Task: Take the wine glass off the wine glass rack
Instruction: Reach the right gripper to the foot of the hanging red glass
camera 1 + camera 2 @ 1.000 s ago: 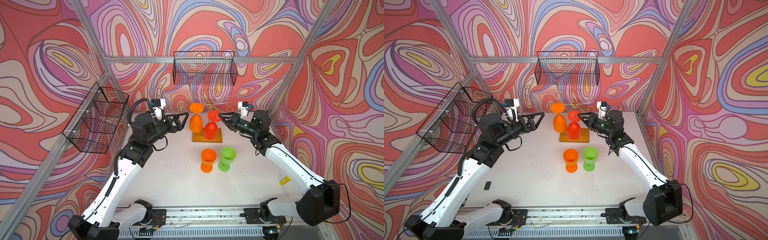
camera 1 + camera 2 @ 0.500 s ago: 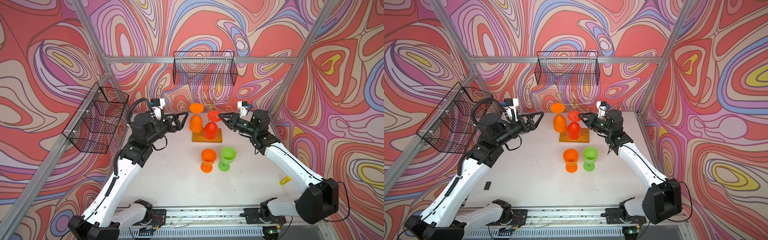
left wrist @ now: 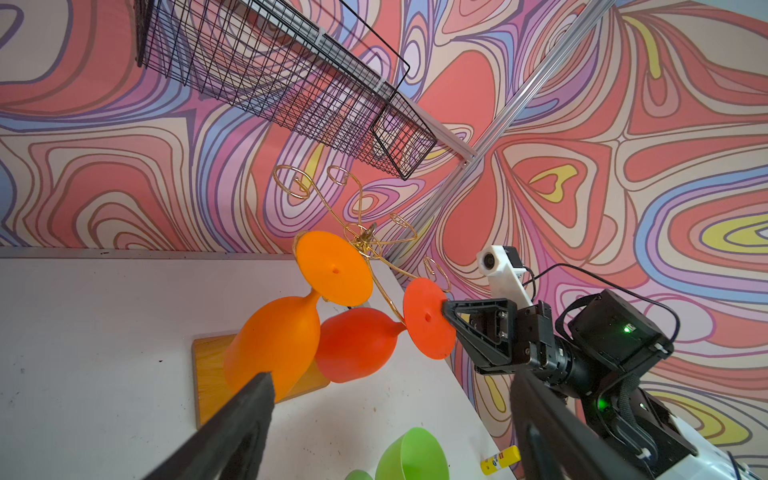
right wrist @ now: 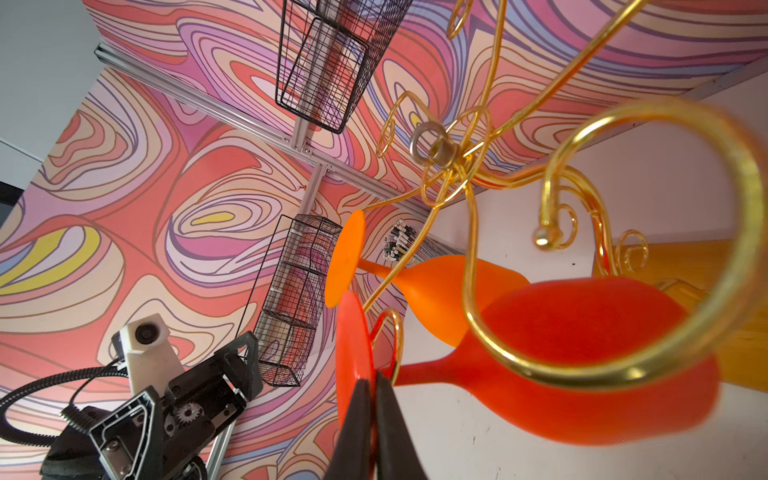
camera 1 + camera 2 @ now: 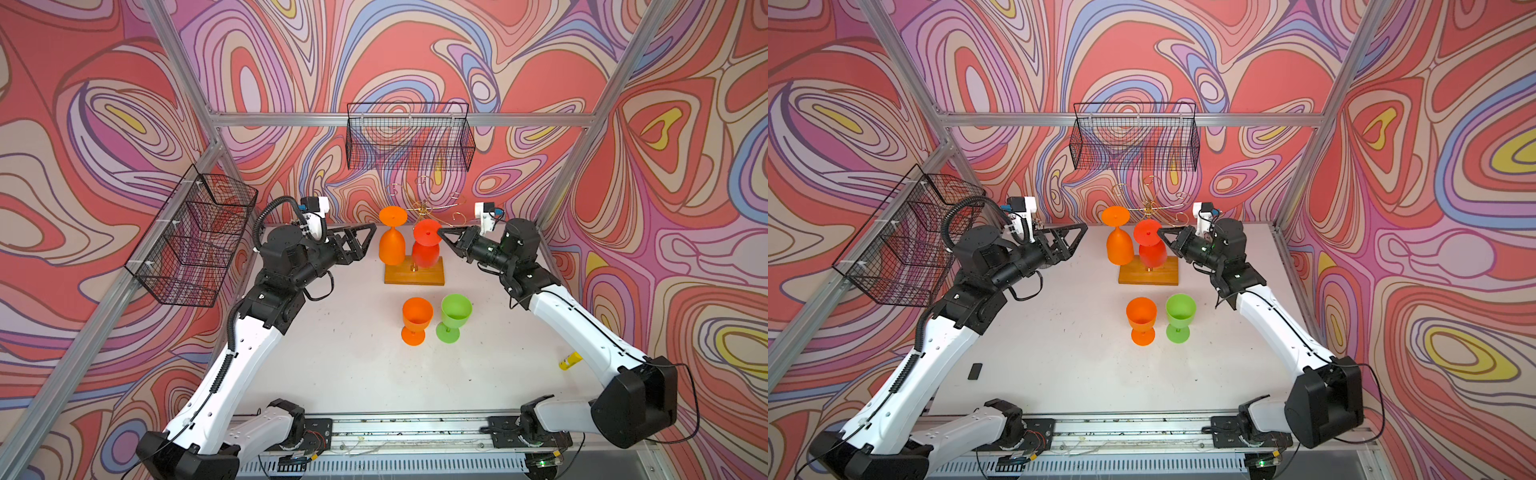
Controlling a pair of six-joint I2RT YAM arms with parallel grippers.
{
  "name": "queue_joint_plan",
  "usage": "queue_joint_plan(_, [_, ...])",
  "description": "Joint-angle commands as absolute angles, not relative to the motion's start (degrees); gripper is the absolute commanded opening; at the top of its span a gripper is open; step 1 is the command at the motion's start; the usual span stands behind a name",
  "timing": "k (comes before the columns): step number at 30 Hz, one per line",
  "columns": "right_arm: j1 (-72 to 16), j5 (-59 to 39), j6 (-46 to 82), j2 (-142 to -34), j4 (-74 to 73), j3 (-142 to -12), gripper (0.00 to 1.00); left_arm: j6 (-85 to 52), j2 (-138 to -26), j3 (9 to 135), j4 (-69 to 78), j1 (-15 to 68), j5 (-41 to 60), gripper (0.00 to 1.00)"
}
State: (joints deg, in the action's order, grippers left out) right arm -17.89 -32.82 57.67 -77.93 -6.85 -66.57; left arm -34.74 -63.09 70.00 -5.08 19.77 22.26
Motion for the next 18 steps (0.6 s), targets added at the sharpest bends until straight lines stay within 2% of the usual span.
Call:
queue_joint_plan(1, [-18.26, -32.65, 56.98, -78.64, -6.95, -68.46, 0.0, -35.12, -62.4, 70.05, -3.78, 19.25, 23.2, 0.88])
queue_joint_plan(18, [-18.21, -35.32, 64.87, -77.86, -10.74, -69.17, 0.0, -34.87, -61.15, 69.26, -4.66, 18.5, 23.34, 0.88])
